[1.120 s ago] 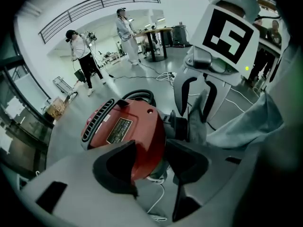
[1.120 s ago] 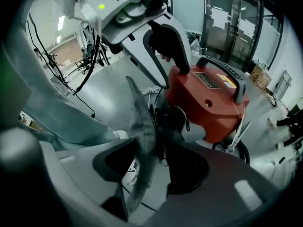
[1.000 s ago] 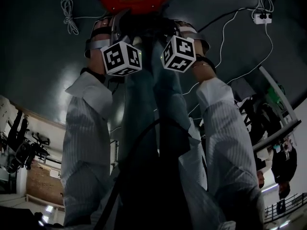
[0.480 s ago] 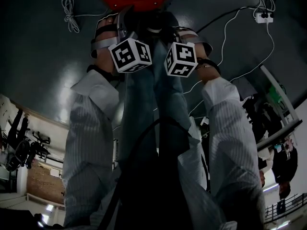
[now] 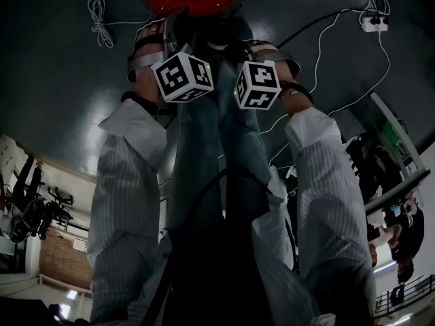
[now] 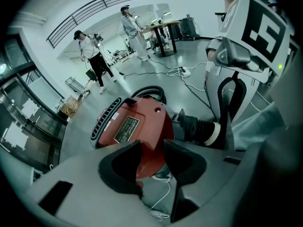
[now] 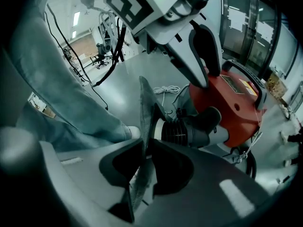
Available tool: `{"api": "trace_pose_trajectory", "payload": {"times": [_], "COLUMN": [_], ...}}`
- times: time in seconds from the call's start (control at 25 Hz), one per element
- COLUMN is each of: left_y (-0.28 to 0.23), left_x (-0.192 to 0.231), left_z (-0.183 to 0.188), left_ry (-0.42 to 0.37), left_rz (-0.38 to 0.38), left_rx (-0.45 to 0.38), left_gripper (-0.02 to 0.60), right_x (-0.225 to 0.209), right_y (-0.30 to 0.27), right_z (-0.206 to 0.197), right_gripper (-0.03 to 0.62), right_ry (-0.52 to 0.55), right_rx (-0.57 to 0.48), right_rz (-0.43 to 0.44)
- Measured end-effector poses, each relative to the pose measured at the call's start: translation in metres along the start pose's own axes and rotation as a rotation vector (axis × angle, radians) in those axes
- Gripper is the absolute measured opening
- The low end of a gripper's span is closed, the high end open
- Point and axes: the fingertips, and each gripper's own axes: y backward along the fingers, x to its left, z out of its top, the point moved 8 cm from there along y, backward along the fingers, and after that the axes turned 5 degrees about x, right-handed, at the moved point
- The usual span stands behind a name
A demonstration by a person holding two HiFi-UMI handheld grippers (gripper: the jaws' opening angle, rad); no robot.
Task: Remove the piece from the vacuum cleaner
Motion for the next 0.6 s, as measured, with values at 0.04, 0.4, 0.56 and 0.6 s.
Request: {"api": "trace_pose_trajectory", "payload": {"times": [0.04, 0.4, 0.56, 0.6], "left_y": [0.0, -0.002, 0.0, 0.0], "left_x": [0.0, 0.002, 0.002, 0.003], "left_z": [0.001, 0.0, -0.002, -0.002], "left_ry": [0.0, -0.005, 0.0, 0.019], "left_rz": [-0.001, -0.001, -0.009, -0.02], "left_rx": [0.001, 0.001, -0.012, -0.015], "left_gripper": [0.152, 0.152, 0.152, 0.148], "right_x": [0.0, 0.046, 0.08, 0.079], "right_y": [0.0, -0.012, -0.012, -0.009], "right_z": [-0.001, -0.003, -0.007, -0.008], "right_gripper": [0.054, 0.028, 0.028, 0.028], "right_ry": [-0.002, 0.152, -0.025, -0.073], "right_rx": [-0.009, 0.012, -0.001, -0.011], "right_rz": [0.009, 0.189, 0.216, 0.21]}}
